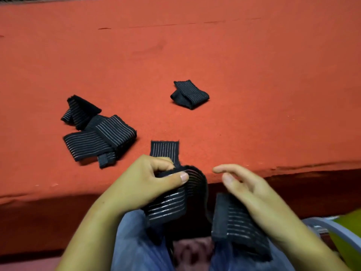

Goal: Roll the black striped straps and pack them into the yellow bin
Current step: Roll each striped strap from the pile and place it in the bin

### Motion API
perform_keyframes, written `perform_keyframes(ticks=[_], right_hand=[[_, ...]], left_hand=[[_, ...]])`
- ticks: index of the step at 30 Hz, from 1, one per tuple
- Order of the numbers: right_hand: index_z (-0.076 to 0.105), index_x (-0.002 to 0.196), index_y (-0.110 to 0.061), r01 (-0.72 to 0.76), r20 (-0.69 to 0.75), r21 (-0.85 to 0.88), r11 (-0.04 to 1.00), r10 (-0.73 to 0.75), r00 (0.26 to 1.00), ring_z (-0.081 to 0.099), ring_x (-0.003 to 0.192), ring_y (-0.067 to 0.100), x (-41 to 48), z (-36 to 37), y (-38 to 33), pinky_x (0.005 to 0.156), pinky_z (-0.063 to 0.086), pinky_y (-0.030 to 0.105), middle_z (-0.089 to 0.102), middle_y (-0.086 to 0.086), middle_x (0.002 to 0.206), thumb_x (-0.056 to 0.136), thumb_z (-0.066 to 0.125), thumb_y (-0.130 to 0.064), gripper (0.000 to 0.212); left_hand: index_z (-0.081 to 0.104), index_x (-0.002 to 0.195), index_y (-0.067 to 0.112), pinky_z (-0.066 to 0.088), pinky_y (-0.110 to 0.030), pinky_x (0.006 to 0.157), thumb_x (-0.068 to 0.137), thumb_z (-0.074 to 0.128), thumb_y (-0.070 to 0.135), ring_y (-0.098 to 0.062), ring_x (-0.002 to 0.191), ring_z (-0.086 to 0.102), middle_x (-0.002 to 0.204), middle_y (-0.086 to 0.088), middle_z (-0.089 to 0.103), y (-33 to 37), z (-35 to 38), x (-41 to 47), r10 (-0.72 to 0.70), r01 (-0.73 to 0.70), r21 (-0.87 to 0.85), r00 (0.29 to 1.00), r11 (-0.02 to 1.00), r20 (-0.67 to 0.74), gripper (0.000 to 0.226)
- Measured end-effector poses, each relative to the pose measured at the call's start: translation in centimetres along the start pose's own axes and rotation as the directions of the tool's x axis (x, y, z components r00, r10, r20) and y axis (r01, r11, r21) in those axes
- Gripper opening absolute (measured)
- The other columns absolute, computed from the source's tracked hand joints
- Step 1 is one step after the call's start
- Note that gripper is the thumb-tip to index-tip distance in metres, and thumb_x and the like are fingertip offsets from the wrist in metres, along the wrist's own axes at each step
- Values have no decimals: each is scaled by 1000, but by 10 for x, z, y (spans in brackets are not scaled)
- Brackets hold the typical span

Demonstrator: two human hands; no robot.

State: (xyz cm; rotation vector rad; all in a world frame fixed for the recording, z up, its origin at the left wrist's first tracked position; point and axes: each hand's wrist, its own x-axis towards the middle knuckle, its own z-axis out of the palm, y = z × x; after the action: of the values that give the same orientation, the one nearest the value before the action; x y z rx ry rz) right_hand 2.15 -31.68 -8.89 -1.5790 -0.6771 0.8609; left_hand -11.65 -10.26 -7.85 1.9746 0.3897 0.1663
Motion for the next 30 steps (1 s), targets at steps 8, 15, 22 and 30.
perform_keyframes(ticks=[8, 15, 22, 30], right_hand=[[71, 111, -38, 122, 166, -125, 985, -101, 981, 47, 61, 4, 12, 24, 6, 60, 39, 22, 53, -10, 65, 86, 81, -43, 27], [59, 74, -19, 124, -110, -124, 984, -138, 984, 37, 54, 12, 8, 22, 30, 52, 29, 32, 46, -3, 56, 91, 78, -35, 30], [68, 88, -16, 30, -58, 385, 922, -8, 998, 62, 76, 16, -6, 29, 42, 66, 53, 27, 68, 11, 83, 95, 65, -23, 11], [69, 94, -15, 106, -7, 160, 981, -106, 994, 59, 84, 9, -10, 32, 36, 78, 49, 31, 67, 19, 91, 94, 62, -17, 8]], left_hand=[[63, 55, 19, 37, -21, 58, 89, 78, 31, -4, 59, 47, 65, 12, 53, 17, 12, 0, -4, 5, -7, 993, 1000, 121, 39], [77, 77, 17, 46, -23, 65, 89, 77, 38, -4, 73, 58, 78, 5, 62, 3, 13, -8, 13, -8, -76, 998, 997, 69, 24], [75, 84, 22, 44, -18, 79, 92, 75, 27, -2, 83, 62, 86, 9, 65, -6, 18, -19, 89, -92, -30, 993, 995, -83, 10], [74, 112, 33, 42, -12, 94, 83, 67, 55, -8, 115, 64, 111, 12, 67, 7, 30, -19, 101, -100, 10, 991, 995, -84, 37]])
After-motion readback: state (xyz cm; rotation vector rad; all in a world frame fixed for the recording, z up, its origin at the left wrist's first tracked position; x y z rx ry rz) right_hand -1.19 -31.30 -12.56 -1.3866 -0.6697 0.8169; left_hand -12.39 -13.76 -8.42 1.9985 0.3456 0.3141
